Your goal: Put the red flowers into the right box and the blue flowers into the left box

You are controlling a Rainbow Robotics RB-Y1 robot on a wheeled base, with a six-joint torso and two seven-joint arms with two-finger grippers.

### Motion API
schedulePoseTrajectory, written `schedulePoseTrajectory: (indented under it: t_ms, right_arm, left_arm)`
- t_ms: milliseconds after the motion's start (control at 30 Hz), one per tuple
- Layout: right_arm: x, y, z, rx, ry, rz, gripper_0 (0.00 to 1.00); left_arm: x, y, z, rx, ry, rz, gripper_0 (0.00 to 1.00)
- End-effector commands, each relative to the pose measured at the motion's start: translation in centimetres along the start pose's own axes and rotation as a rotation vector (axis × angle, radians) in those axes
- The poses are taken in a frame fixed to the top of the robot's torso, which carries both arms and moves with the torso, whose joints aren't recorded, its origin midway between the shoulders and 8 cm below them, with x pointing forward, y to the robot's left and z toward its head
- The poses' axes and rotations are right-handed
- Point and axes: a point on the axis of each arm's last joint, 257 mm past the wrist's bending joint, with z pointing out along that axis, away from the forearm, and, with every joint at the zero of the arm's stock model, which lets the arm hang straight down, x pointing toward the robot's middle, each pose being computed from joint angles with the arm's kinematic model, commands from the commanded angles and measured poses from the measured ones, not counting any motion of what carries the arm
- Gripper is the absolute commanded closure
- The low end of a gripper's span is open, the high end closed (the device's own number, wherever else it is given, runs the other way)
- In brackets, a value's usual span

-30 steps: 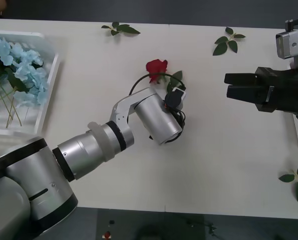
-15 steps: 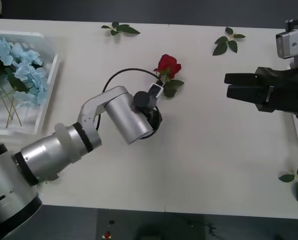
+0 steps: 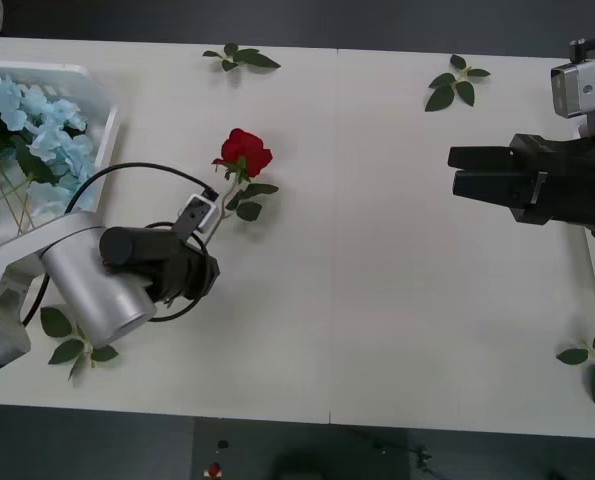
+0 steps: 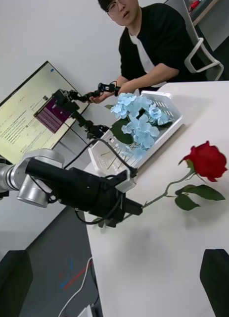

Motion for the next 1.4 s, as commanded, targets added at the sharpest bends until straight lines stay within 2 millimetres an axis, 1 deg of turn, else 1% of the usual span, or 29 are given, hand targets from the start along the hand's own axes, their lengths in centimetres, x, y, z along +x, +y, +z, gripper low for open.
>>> schedulePoseTrajectory:
  t_ms: [33, 67, 100, 133, 167, 200, 233, 267, 333, 433, 467, 533, 567, 600, 667, 833, 967, 1000, 1133, 1300, 1400]
  right_arm:
    - [-1.5, 0.8, 0.2, -0.019, -0.017, -0.05, 0.0]
    - [-1.5, 0.8, 0.2, -0.019, -0.017, -0.05, 0.0]
    - [-1.5, 0.9, 0.2, -0.02, -0.016, -0.05, 0.0]
    - [-1.5, 0.9, 0.2, -0.022, -0.015, -0.05, 0.0]
    - [-1.5, 0.9, 0.2, -0.022, -0.015, -0.05, 0.0]
    - [-1.5, 0.9, 0.1, -0.021, -0.014, -0.05, 0.0]
    - [-1.5, 0.9, 0.1, -0.021, -0.014, -0.05, 0.0]
    - [-1.4, 0.9, 0.1, -0.022, -0.014, -0.05, 0.0]
    - [-1.4, 0.9, 0.1, -0.024, -0.013, -0.05, 0.0]
    - [-1.4, 0.9, 0.1, -0.023, -0.012, -0.051, 0.0]
    - [-1.4, 0.9, 0.1, -0.023, -0.012, -0.051, 0.0]
    - [-1.4, 0.9, 0.1, -0.023, -0.012, -0.051, 0.0]
    - [-1.4, 0.9, 0.1, -0.023, -0.012, -0.051, 0.0]
    - [-1.4, 0.9, 0.1, -0.023, -0.012, -0.051, 0.0]
    - [-1.4, 0.9, 0.1, -0.024, -0.013, -0.05, 0.0]
    - [-1.4, 0.9, 0.1, -0.023, -0.012, -0.051, 0.0]
    - [-1.4, 1.0, 0.1, -0.024, -0.011, -0.051, 0.0]
    - [-1.4, 0.9, 0.1, -0.023, -0.012, -0.051, 0.0]
    - [-1.4, 0.9, 0.1, -0.023, -0.012, -0.051, 0.0]
    - [-1.4, 0.9, 0.1, -0.023, -0.012, -0.051, 0.0]
    - [-1.4, 1.0, 0.1, -0.024, -0.012, -0.051, 0.0]
  left_arm:
    - [0.9, 0.3, -1.8, -0.002, -0.028, 0.063, 1.0]
    - [1.5, 0.4, -2.0, -0.006, -0.024, 0.067, 0.91]
    - [1.7, 0.5, -2.2, -0.008, -0.023, 0.073, 0.61]
    - [1.8, 0.5, -2.2, -0.008, -0.022, 0.074, 0.48]
    - [1.9, 0.4, -2.3, -0.006, -0.023, 0.076, 0.32]
    - [1.7, 0.3, -2.5, -0.004, -0.027, 0.078, 0.22]
    - [1.6, 0.1, -2.5, -0.001, -0.03, 0.079, 0.18]
    - [1.4, 0.2, -2.6, -0.002, -0.034, 0.078, 0.11]
    - [0.6, 0.2, -2.9, -0.001, -0.052, 0.071, 0.09]
    - [-1.8, 0.4, -3.3, 0.004, -0.077, 0.022, 0.09]
    - [-2.9, 0.6, -3.5, 0.002, -0.085, -0.002, 0.09]
    - [-4.3, 1.1, -3.5, -0.01, -0.094, -0.032, 0.09]
    - [-5.1, 1.3, -3.3, -0.015, -0.096, -0.049, 0.08]
    - [-5.3, 1.3, -3.2, -0.016, -0.095, -0.055, 0.09]
    - [-6.5, 1.5, -2.5, -0.024, -0.095, -0.072, 0.09]
    - [-8.5, 2.1, -0.8, -0.052, -0.097, -0.092, 0.08]
    - [-9.3, 2.7, 0.6, -0.087, -0.088, -0.102, 0.06]
    - [-9.5, 2.7, 0.7, -0.09, -0.09, -0.102, 0.05]
    - [-9.5, 2.9, 1.7, -0.117, -0.079, -0.103, 0.0]
    - [-9.6, 3.8, 2.1, -0.158, -0.083, -0.095, 0.0]
    - [-9.3, 4.1, 2.7, -0.161, -0.085, -0.098, 0.0]
